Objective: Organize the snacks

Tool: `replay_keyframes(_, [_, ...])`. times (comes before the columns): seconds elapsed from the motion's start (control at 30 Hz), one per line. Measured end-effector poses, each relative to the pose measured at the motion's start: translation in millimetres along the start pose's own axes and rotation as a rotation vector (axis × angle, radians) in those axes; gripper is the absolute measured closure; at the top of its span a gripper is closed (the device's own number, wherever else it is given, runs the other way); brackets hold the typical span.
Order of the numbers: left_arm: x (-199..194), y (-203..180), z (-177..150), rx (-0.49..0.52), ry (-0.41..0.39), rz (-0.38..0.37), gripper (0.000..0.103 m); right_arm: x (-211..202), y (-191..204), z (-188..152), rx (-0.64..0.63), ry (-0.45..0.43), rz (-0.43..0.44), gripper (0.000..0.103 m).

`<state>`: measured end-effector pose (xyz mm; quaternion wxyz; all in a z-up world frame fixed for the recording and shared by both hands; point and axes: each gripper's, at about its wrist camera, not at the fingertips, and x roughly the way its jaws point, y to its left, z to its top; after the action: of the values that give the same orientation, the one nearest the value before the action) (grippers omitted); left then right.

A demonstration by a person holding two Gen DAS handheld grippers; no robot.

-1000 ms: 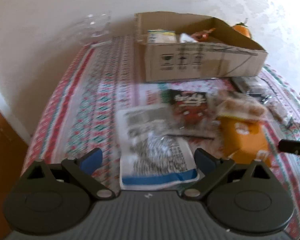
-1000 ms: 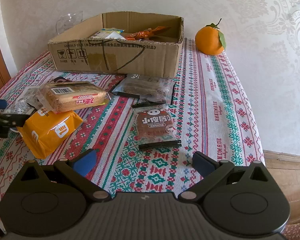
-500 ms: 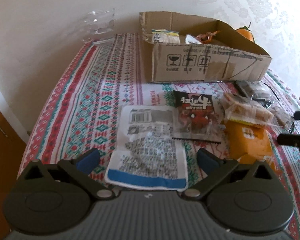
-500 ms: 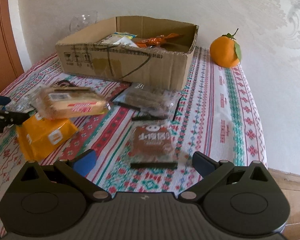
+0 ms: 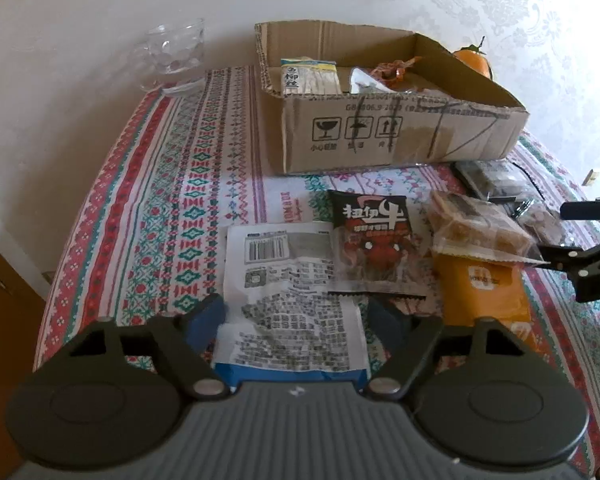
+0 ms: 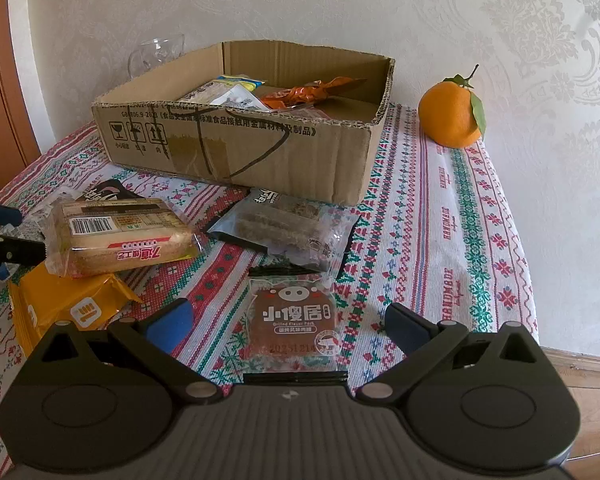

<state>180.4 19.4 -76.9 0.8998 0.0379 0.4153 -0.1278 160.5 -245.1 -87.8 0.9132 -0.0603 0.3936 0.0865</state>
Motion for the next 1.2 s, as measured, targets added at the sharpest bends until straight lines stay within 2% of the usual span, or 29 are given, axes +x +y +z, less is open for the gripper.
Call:
replay_keyframes(0.47, [-10, -1, -4, 0.0, 0.015, 0.003, 0.03, -4, 3, -2, -0.005, 0.008, -0.005, 0.002])
replay_keyframes(0.67, [-18, 0, -4, -0.002, 0.008, -0.005, 0.03, -10, 4, -2, -0.012, -0.001, 0.013, 0.016])
replay_keyframes(0.93, [-26, 1, -7, -0.016, -0.002, 0.004, 0.03, -14, 4, 2, -0.019, -0.005, 0.006, 0.051])
replay_keyframes(1.2, [-28, 2, -11, -0.02, -0.003, 0.014, 0.03, -16, 4, 1, -0.017, 0.003, -0.004, 0.052])
